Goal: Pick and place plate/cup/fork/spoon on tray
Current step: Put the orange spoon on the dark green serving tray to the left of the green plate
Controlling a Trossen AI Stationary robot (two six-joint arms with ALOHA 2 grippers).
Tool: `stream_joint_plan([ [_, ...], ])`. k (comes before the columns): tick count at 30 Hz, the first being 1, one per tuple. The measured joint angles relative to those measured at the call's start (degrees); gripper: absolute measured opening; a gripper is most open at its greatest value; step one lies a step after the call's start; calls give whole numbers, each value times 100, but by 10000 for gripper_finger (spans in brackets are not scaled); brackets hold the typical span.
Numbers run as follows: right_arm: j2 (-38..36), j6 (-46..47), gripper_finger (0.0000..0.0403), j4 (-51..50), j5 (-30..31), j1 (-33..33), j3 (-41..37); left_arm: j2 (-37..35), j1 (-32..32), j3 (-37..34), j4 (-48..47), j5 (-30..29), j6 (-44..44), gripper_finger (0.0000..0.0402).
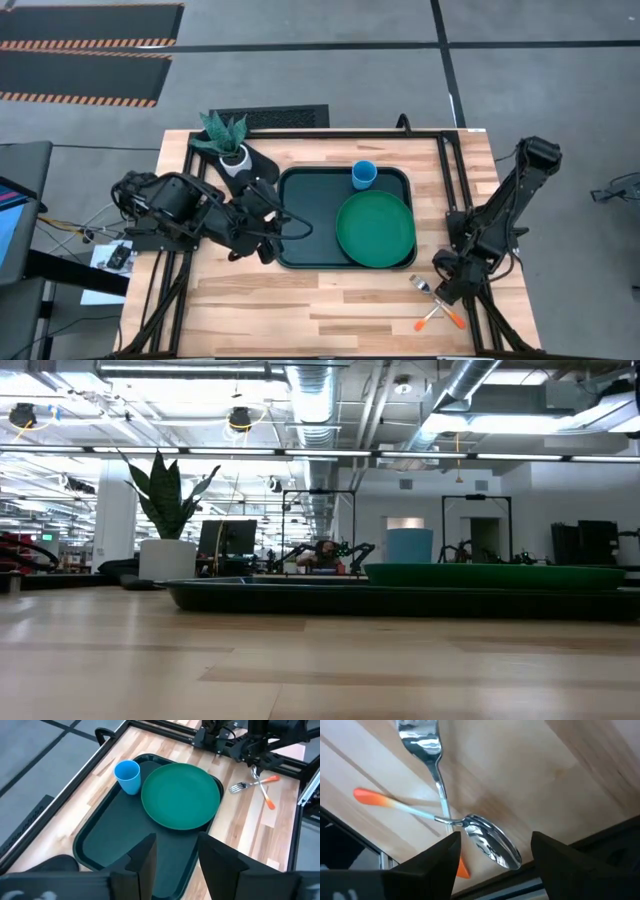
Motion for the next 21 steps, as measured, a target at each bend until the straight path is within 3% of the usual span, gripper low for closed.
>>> stream_joint_plan([
  [5,-88,-30,238,0,-5,6,-41,0,82,0,0,-1,2,129],
  [21,-91,227,34,28,-48,12,-41,1,161,0,0,-10,92,129],
])
